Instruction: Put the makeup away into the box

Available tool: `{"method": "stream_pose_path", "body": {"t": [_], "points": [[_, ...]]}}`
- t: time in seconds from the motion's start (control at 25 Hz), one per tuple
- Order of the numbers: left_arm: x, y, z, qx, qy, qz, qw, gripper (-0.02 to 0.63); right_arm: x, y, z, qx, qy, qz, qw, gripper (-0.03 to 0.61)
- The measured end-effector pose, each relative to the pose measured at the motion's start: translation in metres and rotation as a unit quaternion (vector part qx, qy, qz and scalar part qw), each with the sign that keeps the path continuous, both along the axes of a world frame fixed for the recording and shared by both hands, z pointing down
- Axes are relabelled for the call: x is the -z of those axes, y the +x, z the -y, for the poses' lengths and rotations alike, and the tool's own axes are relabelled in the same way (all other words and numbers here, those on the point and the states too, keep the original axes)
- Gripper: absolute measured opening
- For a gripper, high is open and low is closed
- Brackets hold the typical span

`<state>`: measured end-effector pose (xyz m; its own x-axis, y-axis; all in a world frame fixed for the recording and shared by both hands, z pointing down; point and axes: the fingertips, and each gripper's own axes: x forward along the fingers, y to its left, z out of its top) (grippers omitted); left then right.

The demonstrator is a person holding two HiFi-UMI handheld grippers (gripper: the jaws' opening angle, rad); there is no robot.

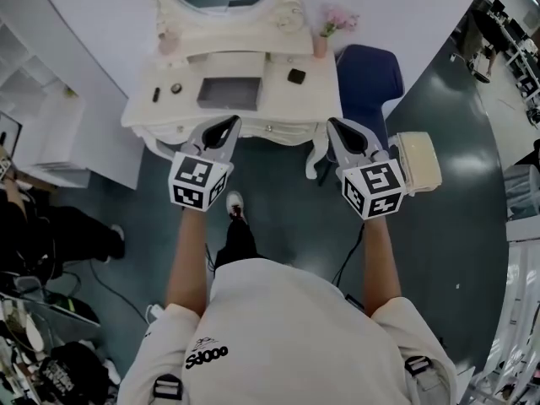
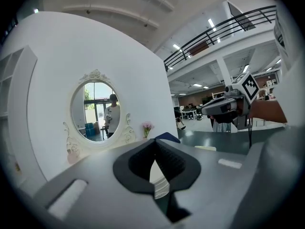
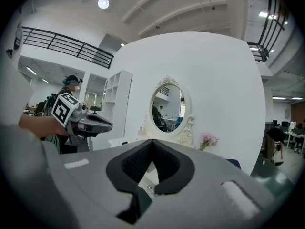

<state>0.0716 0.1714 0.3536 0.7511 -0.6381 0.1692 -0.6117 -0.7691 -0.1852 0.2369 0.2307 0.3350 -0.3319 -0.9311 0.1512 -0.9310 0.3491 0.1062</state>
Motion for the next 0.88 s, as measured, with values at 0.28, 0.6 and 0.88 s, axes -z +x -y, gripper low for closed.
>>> {"method": "stream_pose_path", "body": {"t": [0.28,0.6,0.88], "points": [[-0.008,-0.01,0.11,-0.02,0.001,0.002,0.9998,0.02,-0.015,-0.009,0.106,-0.033,-0.012,-0.015,0.999,0.002],[0.01,-0.025,0.232,-0.06,0.005,0.007,0.9981,0.019,-0.02,-0.03,0.218,-0.055,-0.044,-0.017,0.997,0.002],[-0.004,-0.019,0.301,-0.101,-0.015,0.01,0.9947,0.02,-0.032,-0.029,0.287,-0.09,-0.064,-0.013,0.994,0.002]]}}
